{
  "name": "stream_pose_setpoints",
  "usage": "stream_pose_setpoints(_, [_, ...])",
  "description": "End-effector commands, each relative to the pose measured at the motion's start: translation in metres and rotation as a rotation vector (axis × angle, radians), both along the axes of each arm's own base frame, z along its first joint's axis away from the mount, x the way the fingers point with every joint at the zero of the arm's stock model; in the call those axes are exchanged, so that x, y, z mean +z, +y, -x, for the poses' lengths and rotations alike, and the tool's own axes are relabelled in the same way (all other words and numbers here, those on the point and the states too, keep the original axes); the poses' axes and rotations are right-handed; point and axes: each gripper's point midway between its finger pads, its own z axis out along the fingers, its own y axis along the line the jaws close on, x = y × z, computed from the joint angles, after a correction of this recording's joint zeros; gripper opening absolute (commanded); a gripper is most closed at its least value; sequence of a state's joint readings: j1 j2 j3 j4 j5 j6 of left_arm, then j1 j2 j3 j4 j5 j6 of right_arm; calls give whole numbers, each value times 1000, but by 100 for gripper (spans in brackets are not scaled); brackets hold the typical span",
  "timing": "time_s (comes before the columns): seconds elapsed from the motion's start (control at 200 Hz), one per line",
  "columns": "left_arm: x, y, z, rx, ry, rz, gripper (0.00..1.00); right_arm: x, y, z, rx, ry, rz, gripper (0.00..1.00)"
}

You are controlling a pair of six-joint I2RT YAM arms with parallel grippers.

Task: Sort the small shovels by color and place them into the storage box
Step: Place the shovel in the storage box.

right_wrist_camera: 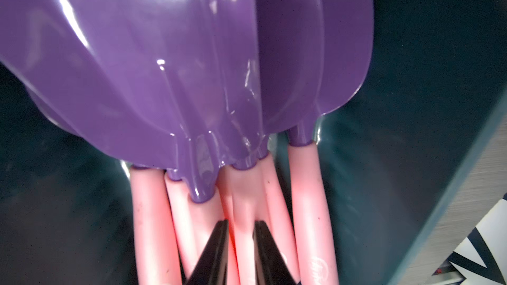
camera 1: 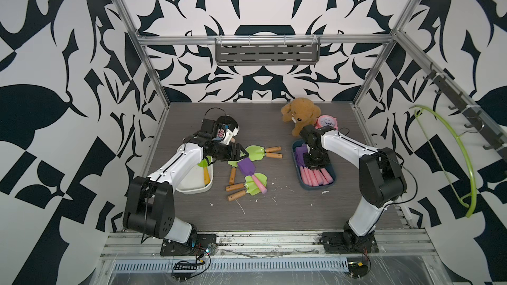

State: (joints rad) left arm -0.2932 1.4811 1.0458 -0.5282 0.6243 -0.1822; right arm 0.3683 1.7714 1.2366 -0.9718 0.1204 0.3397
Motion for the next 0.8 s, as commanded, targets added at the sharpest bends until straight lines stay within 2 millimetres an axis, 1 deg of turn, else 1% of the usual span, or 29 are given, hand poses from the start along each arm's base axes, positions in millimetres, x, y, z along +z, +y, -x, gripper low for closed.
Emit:
stream_pose_setpoints(0.0, [4, 2, 3, -7, -19, 12, 70, 3, -3, 4, -12, -2, 4, 22])
stream_pose_setpoints(0.07, [4, 2, 3, -13, -24, 10, 70, 12, -3, 1, -14, -32, -1, 23])
stream_pose_setpoints(0.18, [4, 4, 4, -34, -47, 1, 70, 37, -4, -5, -10, -94, -3, 24])
stream_pose_setpoints(0.235, [6, 6, 4, -58, -69, -9, 69, 50, 1, -7, 7, -130, -26, 24])
stream_pose_setpoints(0.31, [7, 11, 6, -94, -106, -31, 70, 69, 16, -10, 46, -194, -71, 25])
stream_pose_setpoints(0.355, [9, 17, 6, -99, -121, -41, 70, 80, 29, -11, 72, -233, -113, 25])
stream_pose_setpoints(0.425, [11, 26, 6, -104, -146, -50, 70, 94, 57, -10, 119, -284, -203, 26])
stream_pose_setpoints(0.495, [13, 37, 7, -102, -172, -64, 70, 104, 88, -5, 184, -307, -279, 26])
stream_pose_setpoints(0.54, [15, 43, 9, -104, -188, -72, 70, 107, 102, -3, 206, -316, -285, 26])
stream_pose_setpoints(0.65, [20, 58, 13, -101, -227, -89, 71, 106, 143, 8, 281, -303, -305, 26])
stream_pose_setpoints(0.74, [23, 67, 17, -92, -249, -85, 72, 97, 181, 18, 324, -269, -341, 26])
stream_pose_setpoints(0.795, [27, 71, 19, -81, -259, -73, 72, 89, 203, 27, 359, -240, -357, 26])
